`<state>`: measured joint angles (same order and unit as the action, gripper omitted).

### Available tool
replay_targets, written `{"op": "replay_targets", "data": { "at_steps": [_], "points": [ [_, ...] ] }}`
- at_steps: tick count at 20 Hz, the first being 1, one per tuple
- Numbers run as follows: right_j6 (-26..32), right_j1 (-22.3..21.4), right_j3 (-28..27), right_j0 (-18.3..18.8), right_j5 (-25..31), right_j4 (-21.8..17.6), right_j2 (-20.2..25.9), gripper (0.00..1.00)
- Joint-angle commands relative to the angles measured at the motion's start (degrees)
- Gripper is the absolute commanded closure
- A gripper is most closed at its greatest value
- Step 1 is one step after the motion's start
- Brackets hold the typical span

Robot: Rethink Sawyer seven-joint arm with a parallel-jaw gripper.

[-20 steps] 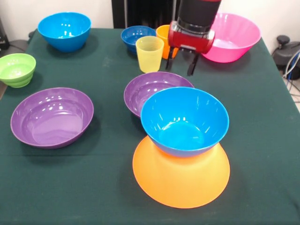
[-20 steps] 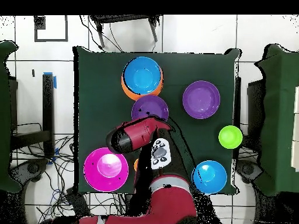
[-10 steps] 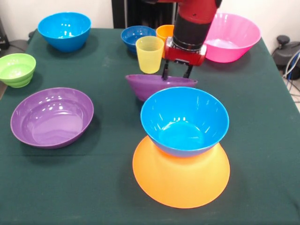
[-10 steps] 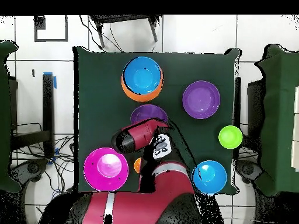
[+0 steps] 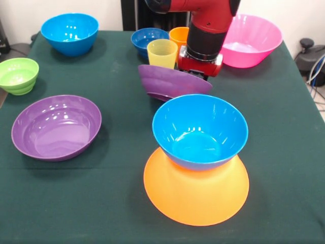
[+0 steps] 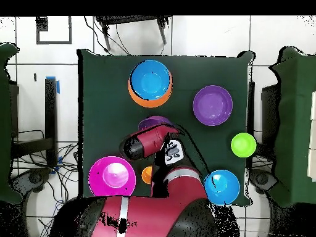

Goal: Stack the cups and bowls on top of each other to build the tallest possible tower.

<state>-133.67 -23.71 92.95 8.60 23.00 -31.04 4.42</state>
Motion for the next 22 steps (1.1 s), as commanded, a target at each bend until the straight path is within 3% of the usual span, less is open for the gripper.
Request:
{"op": "replay_targets", "data": {
  "at_steps": [1,7,15,22],
  "points": [
    [10.2,0.2,-4.7,1.0,4.8,-2.5,7.3,0.00],
    [13.6,-5.6,-4.5,1.0,12.7,-1.0,8.0,0.00],
    [16.0,-8.8,-7.0,1.0,17.2,-3.1,9.2,0.00],
    [14.7,-2.8,-12.4,0.9,13.3,-6.7,9.7,0.00]
  ]
}}
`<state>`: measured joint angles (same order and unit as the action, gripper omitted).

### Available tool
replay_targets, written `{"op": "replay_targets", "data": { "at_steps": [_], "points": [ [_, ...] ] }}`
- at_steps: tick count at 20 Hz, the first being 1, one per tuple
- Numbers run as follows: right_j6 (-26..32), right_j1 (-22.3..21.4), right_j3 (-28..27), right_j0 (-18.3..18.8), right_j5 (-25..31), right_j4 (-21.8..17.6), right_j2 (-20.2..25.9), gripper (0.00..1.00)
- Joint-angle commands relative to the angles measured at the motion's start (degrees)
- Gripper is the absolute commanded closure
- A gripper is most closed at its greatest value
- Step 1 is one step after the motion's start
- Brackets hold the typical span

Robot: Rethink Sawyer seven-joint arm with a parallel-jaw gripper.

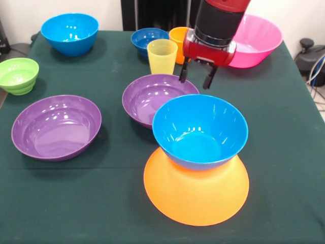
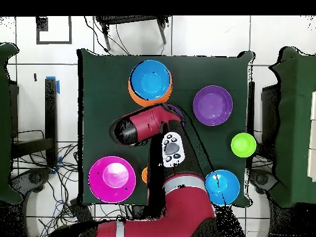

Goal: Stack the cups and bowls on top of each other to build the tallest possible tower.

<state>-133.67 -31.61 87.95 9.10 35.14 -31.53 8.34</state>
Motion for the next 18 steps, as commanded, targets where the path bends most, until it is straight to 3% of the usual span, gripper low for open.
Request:
{"op": "replay_targets", "data": {
  "at_steps": [1,6,10,18],
  "points": [
    [14.5,5.9,-8.1,0.3,0.7,-6.6,5.9,0.00],
    [13.5,10.1,-10.8,0.4,-1.8,-8.0,6.5,0.00],
    [12.3,10.9,-11.1,0.5,-2.1,-8.4,6.4,0.00],
    [8.9,10.3,-10.0,-0.7,2.7,-7.3,3.5,0.00]
  ]
}}
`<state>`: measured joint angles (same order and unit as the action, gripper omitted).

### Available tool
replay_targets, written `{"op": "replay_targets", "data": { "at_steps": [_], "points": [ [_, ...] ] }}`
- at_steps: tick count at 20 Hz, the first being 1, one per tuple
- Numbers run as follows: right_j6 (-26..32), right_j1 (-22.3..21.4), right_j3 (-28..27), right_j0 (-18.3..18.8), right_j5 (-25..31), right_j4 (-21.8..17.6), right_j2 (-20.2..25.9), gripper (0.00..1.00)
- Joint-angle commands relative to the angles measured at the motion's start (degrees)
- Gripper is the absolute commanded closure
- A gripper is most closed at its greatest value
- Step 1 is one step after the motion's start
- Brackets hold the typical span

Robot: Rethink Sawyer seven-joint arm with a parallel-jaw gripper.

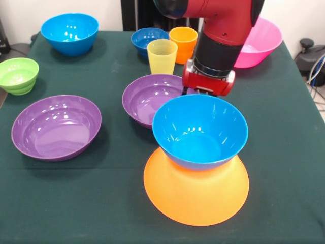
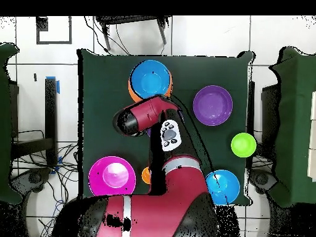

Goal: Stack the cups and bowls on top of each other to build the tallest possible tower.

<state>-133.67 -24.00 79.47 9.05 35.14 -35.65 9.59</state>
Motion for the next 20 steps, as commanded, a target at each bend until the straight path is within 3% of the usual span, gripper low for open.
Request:
{"op": "replay_targets", "data": {
  "at_steps": [1,6,7,10,20],
  "points": [
    [8.7,2.7,-1.2,-0.6,2.7,-3.0,2.3,0.00],
    [8.2,2.9,-1.1,-0.8,2.0,-2.7,2.6,0.00],
    [8.0,2.9,-1.0,-0.8,1.0,-3.0,2.6,1.00],
    [5.8,2.8,-0.4,-0.7,-0.8,-2.4,2.5,1.00],
    [6.9,-0.1,0.0,-0.8,3.6,-0.7,2.7,1.00]
  ]
}}
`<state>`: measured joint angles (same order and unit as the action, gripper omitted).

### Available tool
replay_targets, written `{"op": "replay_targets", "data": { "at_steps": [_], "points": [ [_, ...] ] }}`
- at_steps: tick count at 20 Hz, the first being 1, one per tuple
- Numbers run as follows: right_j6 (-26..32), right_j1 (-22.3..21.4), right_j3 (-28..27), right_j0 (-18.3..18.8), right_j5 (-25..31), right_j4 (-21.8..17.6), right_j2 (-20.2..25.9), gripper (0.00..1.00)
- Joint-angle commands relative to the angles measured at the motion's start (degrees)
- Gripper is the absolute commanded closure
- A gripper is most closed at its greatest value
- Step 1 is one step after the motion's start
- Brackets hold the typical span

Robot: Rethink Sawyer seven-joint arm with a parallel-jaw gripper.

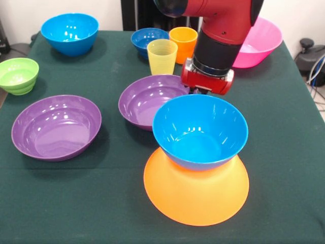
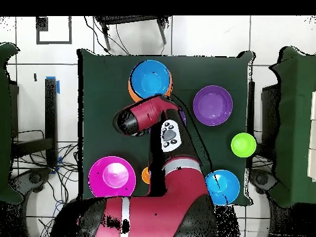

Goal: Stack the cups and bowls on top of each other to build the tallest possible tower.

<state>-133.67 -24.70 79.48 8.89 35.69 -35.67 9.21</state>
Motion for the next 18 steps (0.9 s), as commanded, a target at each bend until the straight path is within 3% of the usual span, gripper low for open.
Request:
{"op": "replay_targets", "data": {
  "at_steps": [1,6,14,18],
  "points": [
    [6.8,0.6,0.2,-0.6,2.6,-0.9,2.9,1.00],
    [6.1,0.8,0.4,-0.7,2.0,-1.1,2.6,1.00],
    [5.3,-2.7,0.9,-1.9,5.4,-1.3,-0.2,1.00],
    [8.3,-5.8,1.8,-0.4,7.0,-1.4,-1.1,1.00]
  ]
}}
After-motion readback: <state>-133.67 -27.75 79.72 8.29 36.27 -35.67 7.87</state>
